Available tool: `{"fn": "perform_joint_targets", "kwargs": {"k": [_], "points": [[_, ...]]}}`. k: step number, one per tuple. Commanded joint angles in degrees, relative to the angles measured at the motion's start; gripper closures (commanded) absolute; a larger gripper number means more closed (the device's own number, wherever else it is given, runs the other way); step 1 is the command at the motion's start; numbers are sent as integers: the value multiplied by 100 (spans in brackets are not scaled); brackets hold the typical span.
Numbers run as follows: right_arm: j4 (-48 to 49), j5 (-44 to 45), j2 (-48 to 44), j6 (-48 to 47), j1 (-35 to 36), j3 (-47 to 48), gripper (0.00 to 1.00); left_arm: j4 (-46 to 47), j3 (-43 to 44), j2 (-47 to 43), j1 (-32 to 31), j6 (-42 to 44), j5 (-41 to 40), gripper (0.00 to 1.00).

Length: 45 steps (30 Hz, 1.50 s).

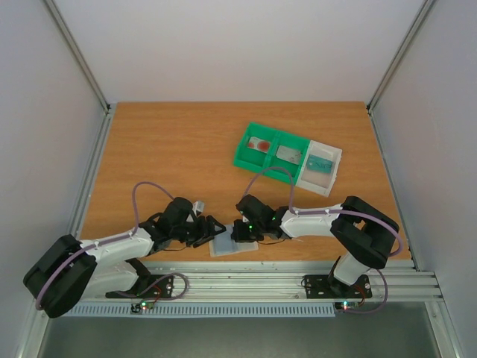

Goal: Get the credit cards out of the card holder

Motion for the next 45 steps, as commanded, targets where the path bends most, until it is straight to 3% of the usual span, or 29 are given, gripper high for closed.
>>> {"fn": "perform_joint_targets", "kwargs": {"k": [1,12,28,32,45], "points": [[-172,80,166,64,81,-172,95,233,-35,-28,-27,36,-29,33],[-137,62,194,90,82,-180,95,-328,-23,-388,-22,198,-255,31],[180,-87,233,233,81,-333,95,347,-15,244,-23,153,-63,34],[281,-133,254,255,81,-365,95,451,-59,131,-23,53,-10,44],[979,-297,183,526,79,-617,94,139,13,-441,-23,-40,52,91]]}}
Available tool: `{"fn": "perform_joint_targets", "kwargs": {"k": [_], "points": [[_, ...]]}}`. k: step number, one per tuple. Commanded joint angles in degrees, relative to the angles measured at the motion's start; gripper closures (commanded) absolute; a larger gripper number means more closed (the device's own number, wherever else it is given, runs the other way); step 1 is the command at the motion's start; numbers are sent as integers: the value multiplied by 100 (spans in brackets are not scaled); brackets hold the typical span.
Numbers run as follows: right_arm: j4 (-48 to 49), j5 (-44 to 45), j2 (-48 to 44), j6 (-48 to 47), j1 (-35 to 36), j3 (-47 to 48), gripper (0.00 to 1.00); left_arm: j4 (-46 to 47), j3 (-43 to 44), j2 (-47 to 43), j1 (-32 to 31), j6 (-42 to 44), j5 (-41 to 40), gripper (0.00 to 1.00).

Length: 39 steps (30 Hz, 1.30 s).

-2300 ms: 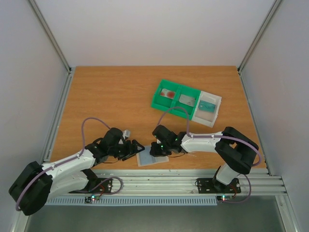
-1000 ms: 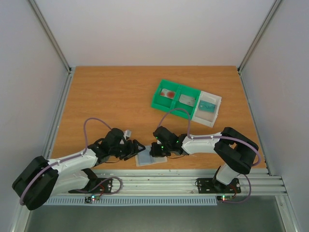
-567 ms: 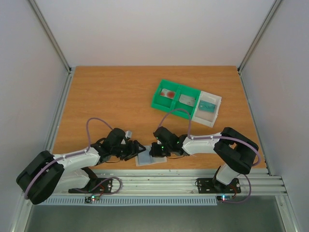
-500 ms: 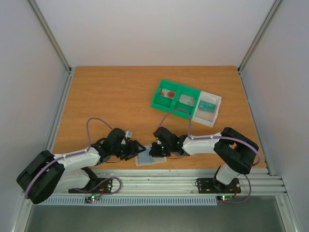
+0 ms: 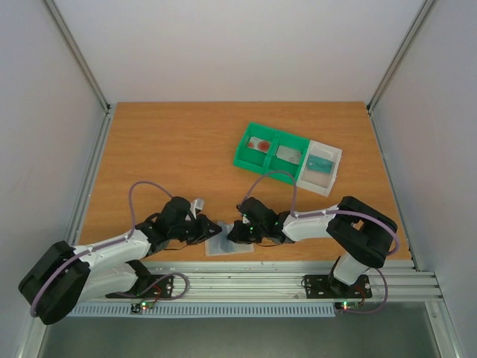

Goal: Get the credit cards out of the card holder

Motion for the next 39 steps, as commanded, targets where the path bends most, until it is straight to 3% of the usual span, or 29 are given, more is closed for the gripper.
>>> {"fn": "perform_joint_targets", "kwargs": {"k": [1,4,11,20,27,35,39], "points": [[-144,20,83,115,79,-183,93,85,34,-127,-21,18,57,93],[-140,16,16,121,83,-185,92,88,97,-34,-28,50,97,99],[61,-85,-26,204,79,-230,89,341,175,224,-29,2,255,100],[511,-205,113,336,79,-369,89,466,233,260,-22,-99,357,84],[508,-131,38,372,79,-419,89,452,260,205,-70,-148,361,79],[515,13,-83,353,79,-502,90,558,269,342,-176,-147,356,93],[550,41,-95,358,79,-555,91,719,260,508,-203,-175,371,90]]}}
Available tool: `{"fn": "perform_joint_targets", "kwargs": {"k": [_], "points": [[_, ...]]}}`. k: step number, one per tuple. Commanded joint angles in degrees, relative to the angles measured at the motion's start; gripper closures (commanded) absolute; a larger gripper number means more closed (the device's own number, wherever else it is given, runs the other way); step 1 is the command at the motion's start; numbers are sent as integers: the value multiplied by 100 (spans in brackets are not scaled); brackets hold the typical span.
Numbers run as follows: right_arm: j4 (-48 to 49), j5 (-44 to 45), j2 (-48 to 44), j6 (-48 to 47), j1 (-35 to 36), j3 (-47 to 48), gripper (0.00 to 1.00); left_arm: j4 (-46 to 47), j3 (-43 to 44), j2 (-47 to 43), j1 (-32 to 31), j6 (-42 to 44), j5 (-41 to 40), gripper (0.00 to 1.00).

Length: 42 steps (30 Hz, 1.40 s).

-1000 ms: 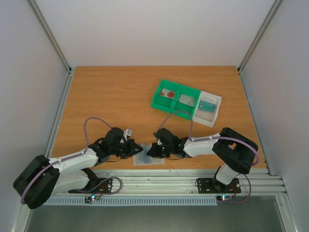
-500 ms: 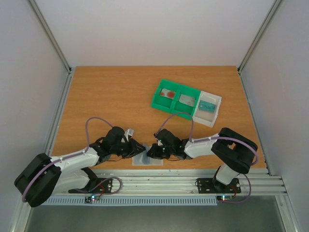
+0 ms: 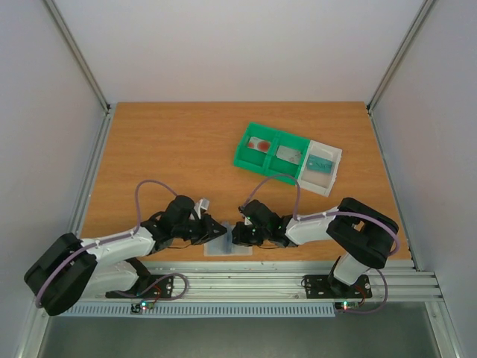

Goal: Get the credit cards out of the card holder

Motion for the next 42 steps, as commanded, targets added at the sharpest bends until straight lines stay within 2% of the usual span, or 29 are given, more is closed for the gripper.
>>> {"fn": "perform_joint_targets", "kwargs": {"k": [1,19,24,26,34,42], "points": [[-169,197,-37,32,75,-177,90,404,140,200,-65,3,61,87],[-1078,602,-912,-190,74,-156,76,-219,356,334,-63,391,-184,81],[-1549,895,-1186,-348,75,-114,81,-479,450,158,-69,414,-239,82],[-1706,967,-1233,-397,75,-97,83,-563,477,82,-67,428,-252,79],[-1575,940,-1037,-372,75,-112,88,-616,556,-34,-185,341,-265,79],[-1623,1078,-1028,-396,76,-143,89,-458,725,274,-515,282,-309,79]]}}
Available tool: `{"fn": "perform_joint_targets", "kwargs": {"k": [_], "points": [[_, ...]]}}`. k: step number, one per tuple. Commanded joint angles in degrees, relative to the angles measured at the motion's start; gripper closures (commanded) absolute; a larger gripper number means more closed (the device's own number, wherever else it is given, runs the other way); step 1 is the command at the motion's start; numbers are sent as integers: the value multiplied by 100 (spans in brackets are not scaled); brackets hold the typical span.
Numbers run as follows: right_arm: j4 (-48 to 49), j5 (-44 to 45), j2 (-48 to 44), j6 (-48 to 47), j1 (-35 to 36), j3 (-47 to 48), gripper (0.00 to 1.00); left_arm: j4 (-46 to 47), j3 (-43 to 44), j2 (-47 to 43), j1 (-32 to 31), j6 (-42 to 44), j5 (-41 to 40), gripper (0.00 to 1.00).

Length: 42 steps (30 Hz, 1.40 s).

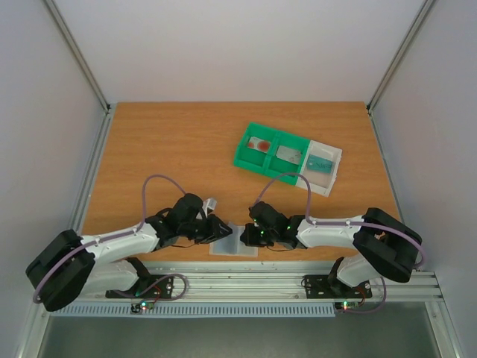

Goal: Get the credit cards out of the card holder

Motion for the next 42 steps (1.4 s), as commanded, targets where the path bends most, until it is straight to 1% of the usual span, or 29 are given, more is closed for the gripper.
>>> {"fn": "perform_joint_targets", "kwargs": {"k": [1,4,10,14,17,22,30,42], "points": [[-55,210,2,-77,44,-37,89,252,233,205,-155,-17,-51,79],[-76,243,-53,-77,44,-64,89,265,293,273,-228,-23,-100,78],[-145,292,-247,-77,44,-108,88,406,310,386,-272,-47,-99,74],[-179,268,-453,-69,44,-138,84,546,294,475,-284,-99,-45,69],[-105,137,-567,-77,42,-175,81,554,326,477,-308,-120,-59,68],[423,-289,-667,-21,59,-295,76,560,399,521,-353,-102,-65,67],[682,-413,-810,104,277,-347,66,552,417,557,-383,-104,-99,66],[657,-367,-1012,225,325,-365,62,552,421,602,-381,-94,-138,66]]}}
